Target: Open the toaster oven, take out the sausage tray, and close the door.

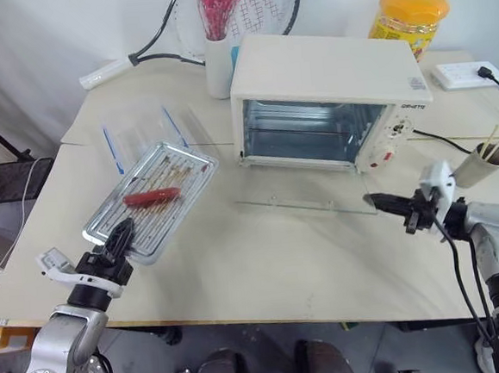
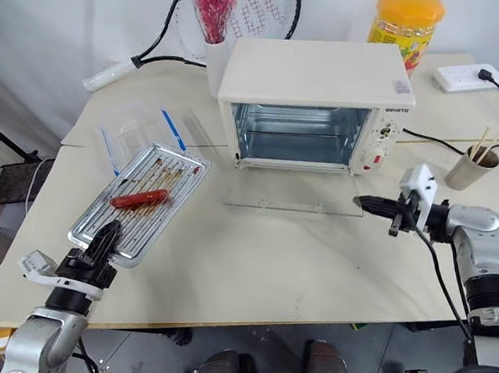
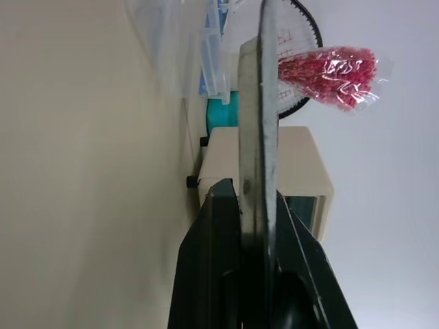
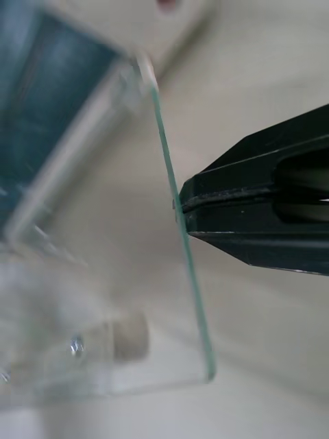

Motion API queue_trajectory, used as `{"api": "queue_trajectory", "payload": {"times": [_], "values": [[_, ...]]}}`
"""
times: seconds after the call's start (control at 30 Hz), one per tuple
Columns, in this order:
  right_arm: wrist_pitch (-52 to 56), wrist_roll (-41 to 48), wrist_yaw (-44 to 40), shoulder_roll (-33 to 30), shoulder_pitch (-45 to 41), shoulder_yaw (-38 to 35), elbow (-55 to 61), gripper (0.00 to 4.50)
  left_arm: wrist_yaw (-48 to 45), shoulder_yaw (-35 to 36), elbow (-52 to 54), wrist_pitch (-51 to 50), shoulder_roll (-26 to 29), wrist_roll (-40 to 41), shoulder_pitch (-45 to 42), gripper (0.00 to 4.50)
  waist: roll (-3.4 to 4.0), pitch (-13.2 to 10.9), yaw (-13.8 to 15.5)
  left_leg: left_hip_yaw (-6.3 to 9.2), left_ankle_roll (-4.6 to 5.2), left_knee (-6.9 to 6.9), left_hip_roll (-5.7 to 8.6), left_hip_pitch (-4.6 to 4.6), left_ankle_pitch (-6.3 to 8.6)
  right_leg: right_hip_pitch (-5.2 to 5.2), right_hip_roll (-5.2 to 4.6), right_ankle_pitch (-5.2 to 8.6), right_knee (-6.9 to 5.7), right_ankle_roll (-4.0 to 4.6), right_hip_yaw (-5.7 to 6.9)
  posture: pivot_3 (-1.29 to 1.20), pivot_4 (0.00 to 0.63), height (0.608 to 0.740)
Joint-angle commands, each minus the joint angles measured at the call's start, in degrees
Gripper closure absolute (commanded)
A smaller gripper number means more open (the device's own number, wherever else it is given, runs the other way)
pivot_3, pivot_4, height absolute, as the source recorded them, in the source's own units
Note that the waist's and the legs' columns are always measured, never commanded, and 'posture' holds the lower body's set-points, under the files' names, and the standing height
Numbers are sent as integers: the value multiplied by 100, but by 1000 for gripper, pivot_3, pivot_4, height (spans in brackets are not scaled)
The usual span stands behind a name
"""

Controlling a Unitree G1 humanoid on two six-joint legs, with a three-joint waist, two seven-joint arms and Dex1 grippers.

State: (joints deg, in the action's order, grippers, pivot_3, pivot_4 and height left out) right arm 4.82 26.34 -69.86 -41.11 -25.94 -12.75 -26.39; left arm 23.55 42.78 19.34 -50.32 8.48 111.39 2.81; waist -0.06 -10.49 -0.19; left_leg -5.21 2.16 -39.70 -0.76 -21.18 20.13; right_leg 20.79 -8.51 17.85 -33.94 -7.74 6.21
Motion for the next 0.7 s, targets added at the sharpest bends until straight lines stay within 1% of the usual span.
{"api": "queue_trajectory", "payload": {"times": [0.03, 0.1, 0.17, 0.3, 0.37, 0.47, 0.5, 0.6, 0.7], "values": [[430, 493, 431, -75, -448, -505, 530, 4486, -198, 135, 144, 7, 105, 161, -44, 4500, 5, -3, -3, -1, -1, 1, -2, 0, 0, 1, -1, 0, -1, 0, 0, 0, 150, 740], [713, 650, 579, -54, -506, -603, 752, 4486, -232, 110, 157, -27, 134, 161, -1, 4500, 5, -3, 8, -5, -3, 3, -5, -2, 1, 8, -2, 0, -2, 0, -3, 0, 150, 740], [932, 735, 657, -68, -386, -649, 1045, 4486, -268, 51, 171, -97, 162, 161, 92, 4500, 3, -2, 22, -4, -7, 10, -7, -2, 3, 12, -3, 1, -2, 1, -3, 0, 150, 740], [619, 511, 781, -115, 88, -725, 1599, 4486, -300, -74, 81, -214, 179, 161, 69, 4500, 3, -2, 106, -7, -3, 37, 7, -12, 5, 23, 6, 0, -6, 1, 0, 0, 150, 740], [902, 674, 848, -166, 448, -836, 1992, 4486, -367, -222, -44, -379, 258, 161, -10, 4500, 3, -2, 153, -12, 3, 45, 14, -15, 6, 29, 6, 0, -4, 0, -1, 0, 150, 740], [973, 695, 639, -385, 1254, -927, 2681, 3958, -447, -420, -346, -663, 416, 161, -227, 4500, 3, -2, 200, -11, 8, 48, 20, -21, 4, 34, 9, 0, -5, -1, 6, 0, 150, 740], [943, 677, 592, -440, 1511, -972, 2868, 3581, -463, -475, -465, -760, 477, 161, -300, 4500, 3, -2, 195, -12, 9, 48, 18, -22, 4, 34, 13, -1, -4, -2, 10, 0, 150, 740], [807, 712, 751, -350, 2276, -1365, 3372, 2688, -613, -717, -952, -1207, 771, 161, -569, 4500, 2, -2, 192, -21, 13, 48, 20, -15, 1, 27, 16, -4, 0, -8, 31, 0, 150, 740], [477, 645, 528, -272, 3263, -1665, 3953, 1660, -815, -1120, -1600, -1771, 1266, 161, -917, 4500, 2, -2, 186, -23, 12, 48, 19, -6, -4, 23, 18, -5, -4, -11, 29, 0, 150, 740]]}}
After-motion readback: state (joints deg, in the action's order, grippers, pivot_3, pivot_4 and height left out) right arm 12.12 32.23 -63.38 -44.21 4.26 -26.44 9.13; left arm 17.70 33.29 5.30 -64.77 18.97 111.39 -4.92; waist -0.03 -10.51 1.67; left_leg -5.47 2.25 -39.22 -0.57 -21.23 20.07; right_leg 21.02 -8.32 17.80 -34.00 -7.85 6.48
